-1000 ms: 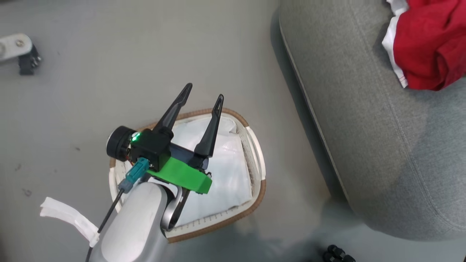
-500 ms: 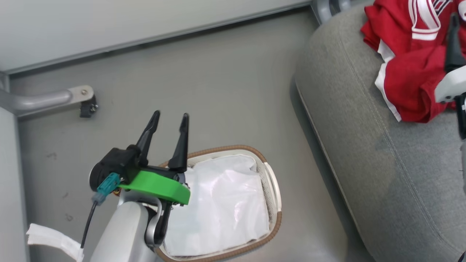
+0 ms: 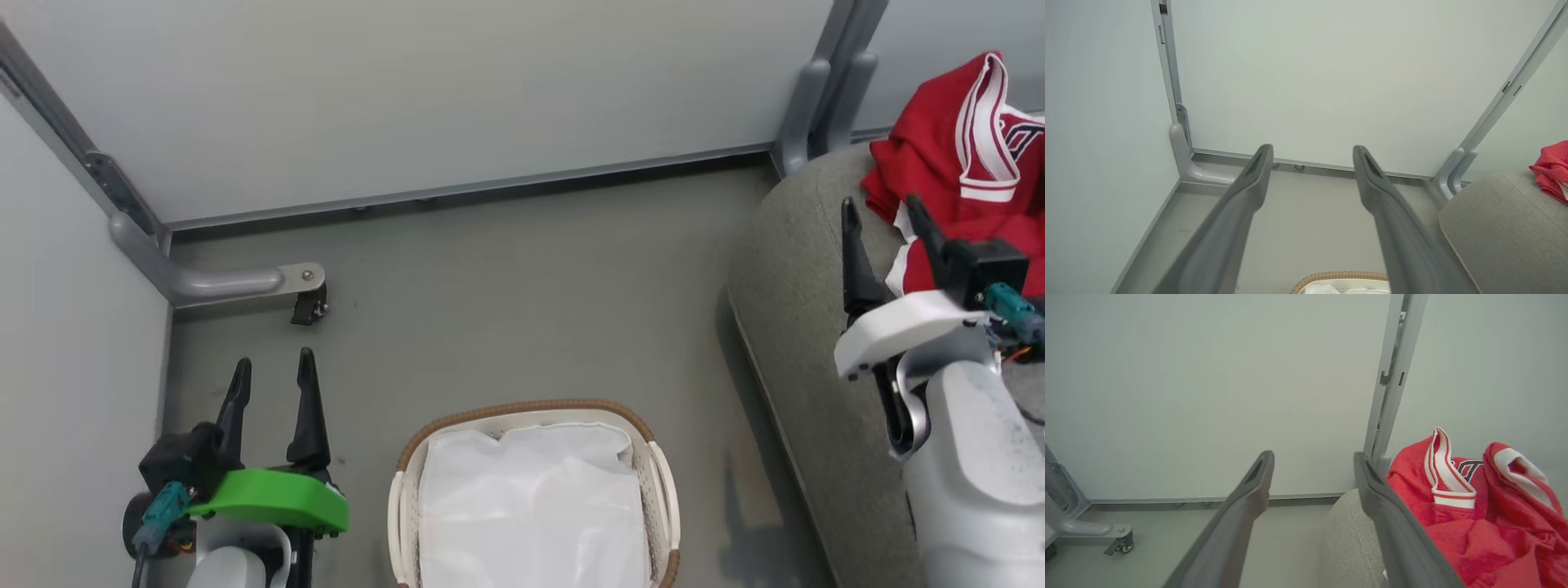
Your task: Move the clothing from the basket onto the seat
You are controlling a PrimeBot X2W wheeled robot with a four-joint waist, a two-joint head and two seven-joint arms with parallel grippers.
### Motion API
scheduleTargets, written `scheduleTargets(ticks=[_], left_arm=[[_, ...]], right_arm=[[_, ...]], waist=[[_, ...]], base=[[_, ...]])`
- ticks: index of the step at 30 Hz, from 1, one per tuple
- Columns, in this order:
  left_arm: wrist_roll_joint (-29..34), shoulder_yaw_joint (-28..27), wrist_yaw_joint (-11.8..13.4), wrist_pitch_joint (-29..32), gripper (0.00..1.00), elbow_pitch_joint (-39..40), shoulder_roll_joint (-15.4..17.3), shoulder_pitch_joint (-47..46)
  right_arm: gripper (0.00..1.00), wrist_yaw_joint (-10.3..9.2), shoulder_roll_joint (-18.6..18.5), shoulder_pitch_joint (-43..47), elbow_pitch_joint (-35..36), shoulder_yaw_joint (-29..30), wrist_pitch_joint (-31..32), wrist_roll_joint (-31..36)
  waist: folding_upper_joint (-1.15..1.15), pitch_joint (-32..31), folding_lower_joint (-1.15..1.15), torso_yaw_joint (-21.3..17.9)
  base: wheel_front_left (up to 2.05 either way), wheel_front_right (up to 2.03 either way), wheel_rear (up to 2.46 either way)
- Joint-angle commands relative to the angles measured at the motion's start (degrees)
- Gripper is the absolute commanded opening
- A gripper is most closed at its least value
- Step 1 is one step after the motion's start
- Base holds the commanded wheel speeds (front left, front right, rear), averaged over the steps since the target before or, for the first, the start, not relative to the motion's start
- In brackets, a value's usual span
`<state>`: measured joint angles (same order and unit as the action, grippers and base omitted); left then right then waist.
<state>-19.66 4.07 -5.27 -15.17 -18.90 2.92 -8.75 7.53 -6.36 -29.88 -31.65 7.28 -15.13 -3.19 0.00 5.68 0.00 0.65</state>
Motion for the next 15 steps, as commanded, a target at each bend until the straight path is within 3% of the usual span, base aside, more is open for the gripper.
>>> scheduleTargets(ticks=[1,7,12,15], left_arm=[[-0.4,-0.4,0.3,0.0,1.0,0.3,0.0,1.9],[-1.2,-1.0,1.2,0.0,1.0,1.8,0.0,6.2],[-0.8,-0.4,1.5,0.0,1.0,2.4,0.0,8.4],[-0.9,-0.2,1.7,0.0,1.0,2.7,0.0,9.1]], right_arm=[[1.0,-0.08,0.9,2.8,0.7,0.0,0.0,-1.4],[1.0,-0.08,3.2,10.7,5.2,-0.9,0.0,-5.6],[1.0,-0.08,3.3,16.4,8.6,-2.7,0.0,-11.3],[1.0,-0.08,3.4,19.6,10.4,-4.4,0.0,-11.5]], waist=[[0.0,-4.2,0.0,3.4],[0.0,-5.8,0.0,3.6],[0.0,-6.8,0.0,3.6],[0.0,-7.2,0.0,3.4]], base=[[0.0,0.0,0.0],[0.0,0.0,0.0],[0.0,0.0,0.0],[0.0,0.0,0.0]])
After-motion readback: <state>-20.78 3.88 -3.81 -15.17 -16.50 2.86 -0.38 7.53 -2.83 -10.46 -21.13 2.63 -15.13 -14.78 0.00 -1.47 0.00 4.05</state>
